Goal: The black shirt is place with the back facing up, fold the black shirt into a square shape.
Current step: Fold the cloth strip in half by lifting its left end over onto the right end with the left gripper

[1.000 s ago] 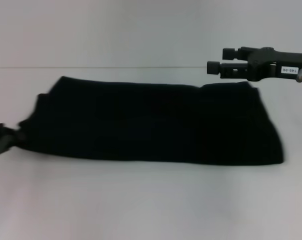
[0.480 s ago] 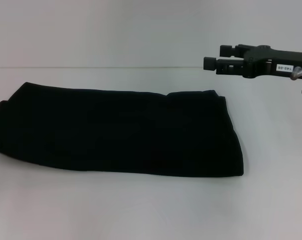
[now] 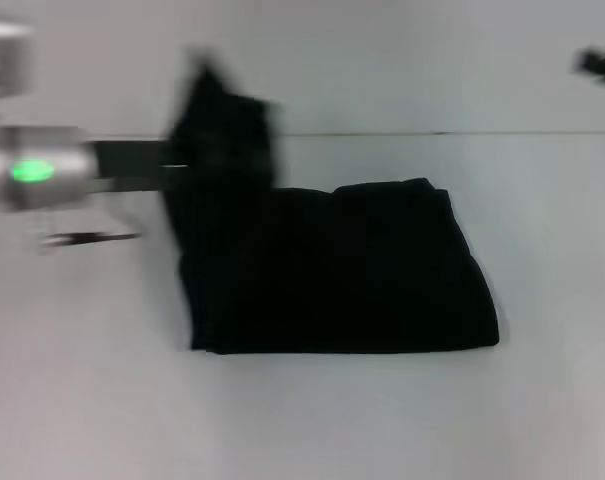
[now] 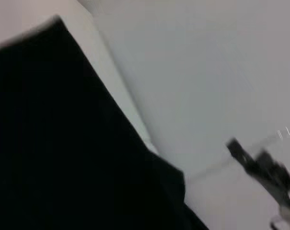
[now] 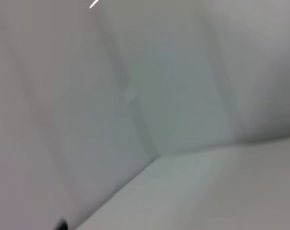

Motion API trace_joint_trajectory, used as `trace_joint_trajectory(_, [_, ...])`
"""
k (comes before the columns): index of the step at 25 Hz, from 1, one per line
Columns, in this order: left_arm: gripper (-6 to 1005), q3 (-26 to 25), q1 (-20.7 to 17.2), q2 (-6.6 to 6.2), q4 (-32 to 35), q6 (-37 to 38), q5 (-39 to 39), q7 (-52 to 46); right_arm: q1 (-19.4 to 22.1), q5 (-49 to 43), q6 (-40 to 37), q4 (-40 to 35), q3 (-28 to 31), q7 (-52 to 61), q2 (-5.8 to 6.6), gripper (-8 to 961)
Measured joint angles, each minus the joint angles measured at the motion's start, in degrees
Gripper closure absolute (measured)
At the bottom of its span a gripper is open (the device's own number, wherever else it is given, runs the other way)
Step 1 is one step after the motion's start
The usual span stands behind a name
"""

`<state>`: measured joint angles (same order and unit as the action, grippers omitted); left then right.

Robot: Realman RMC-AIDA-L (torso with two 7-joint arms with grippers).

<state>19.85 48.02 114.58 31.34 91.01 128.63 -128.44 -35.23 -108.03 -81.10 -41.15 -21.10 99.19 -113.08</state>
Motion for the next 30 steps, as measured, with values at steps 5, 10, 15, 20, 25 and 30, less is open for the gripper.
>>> trace_joint_trajectory(5, [964, 7.2, 6.6, 8.39, -1.0, -8.7, -0.2, 0.9, 5.0, 2.8, -1.2, -0.2, 3.7, 0.0, 3.50, 27])
trace_joint_trajectory(10, [957, 6.3, 9.0, 9.79, -20.9, -28.9, -12.0, 14.7, 7.7, 3.0, -1.9, -0.4, 3.6, -0.3, 5.18, 27])
trace_joint_trajectory(15, [875, -5.1, 6.7, 10.17, -36.7, -34.3, -17.4, 37.6, 7.5, 0.7, -2.7, -0.1, 1.9, 0.1, 6.16, 27])
trace_joint_trajectory(20, [686, -8.1, 3.7, 10.22, -39.4, -24.8, -17.3, 43.1, 5.2, -6.3, -1.7, -0.2, 0.4, 5.3, 6.40, 27])
trace_joint_trajectory(25, [456, -7.4, 2.5, 9.85, -37.0, -15.5, -17.1, 44.1, 1.4, -13.1, -1.1, 0.4, -2.6, 13.8, 6.82, 30])
trace_joint_trajectory(30, [252, -1.5, 0.6, 9.34, -25.1, -5.3, -13.4, 43.3, -2.6, -16.6, -0.9, 2.6, -8.9, 20.7, 6.50, 33])
